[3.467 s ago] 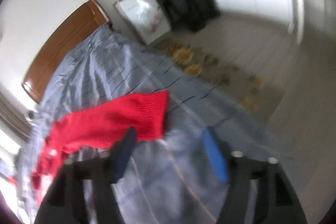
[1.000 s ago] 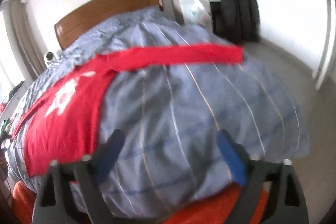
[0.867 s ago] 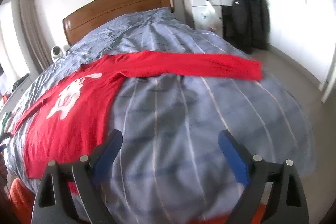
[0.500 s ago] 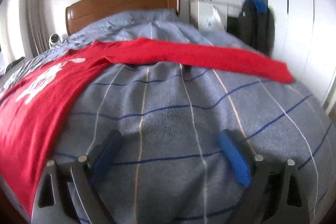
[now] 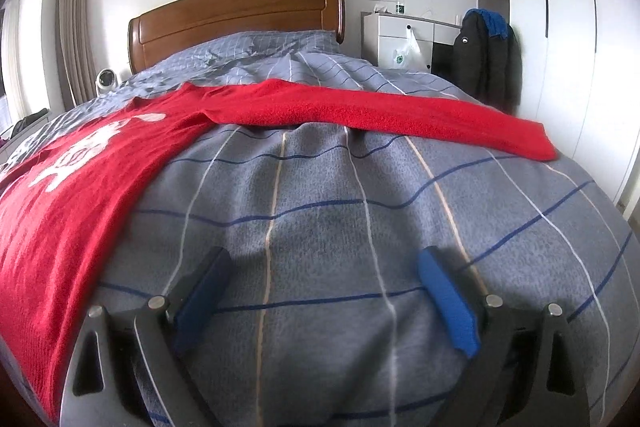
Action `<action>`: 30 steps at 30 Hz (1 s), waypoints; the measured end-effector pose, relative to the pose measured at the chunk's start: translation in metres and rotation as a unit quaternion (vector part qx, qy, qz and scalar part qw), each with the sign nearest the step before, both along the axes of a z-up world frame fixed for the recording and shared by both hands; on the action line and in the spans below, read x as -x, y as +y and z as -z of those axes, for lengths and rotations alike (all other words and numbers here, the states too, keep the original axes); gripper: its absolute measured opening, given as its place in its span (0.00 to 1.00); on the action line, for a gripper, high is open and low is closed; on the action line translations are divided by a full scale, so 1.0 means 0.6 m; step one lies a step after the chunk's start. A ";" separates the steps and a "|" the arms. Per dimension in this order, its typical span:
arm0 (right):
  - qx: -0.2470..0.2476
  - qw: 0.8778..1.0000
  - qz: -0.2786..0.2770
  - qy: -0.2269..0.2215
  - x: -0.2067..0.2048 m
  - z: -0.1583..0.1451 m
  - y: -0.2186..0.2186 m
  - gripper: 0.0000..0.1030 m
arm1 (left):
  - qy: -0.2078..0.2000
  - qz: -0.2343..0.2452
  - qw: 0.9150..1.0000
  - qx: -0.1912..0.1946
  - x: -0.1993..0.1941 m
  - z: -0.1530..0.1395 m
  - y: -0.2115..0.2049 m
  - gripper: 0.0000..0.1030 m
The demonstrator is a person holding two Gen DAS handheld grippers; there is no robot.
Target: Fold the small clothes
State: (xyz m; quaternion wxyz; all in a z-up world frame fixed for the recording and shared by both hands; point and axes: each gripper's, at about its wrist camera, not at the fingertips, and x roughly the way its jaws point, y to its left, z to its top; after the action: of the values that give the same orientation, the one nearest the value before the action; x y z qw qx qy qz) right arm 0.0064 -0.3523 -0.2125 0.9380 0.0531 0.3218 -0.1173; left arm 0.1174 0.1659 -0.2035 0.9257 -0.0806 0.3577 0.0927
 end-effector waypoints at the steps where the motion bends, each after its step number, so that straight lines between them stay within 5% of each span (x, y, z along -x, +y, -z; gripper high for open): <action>1: 0.000 1.000 0.000 0.000 0.000 0.000 0.000 0.91 | 0.000 0.000 1.000 0.000 0.000 0.000 -0.001 1.00; 30: 0.003 1.000 0.001 0.000 0.001 0.000 0.003 0.91 | 0.002 0.000 1.000 -0.009 0.000 0.000 -0.001 1.00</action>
State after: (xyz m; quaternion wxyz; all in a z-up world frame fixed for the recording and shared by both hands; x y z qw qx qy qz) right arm 0.0058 -0.3504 -0.2124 0.9382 0.0504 0.3210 -0.1193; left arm 0.1175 0.1651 -0.2035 0.9257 -0.0716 0.3588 0.0962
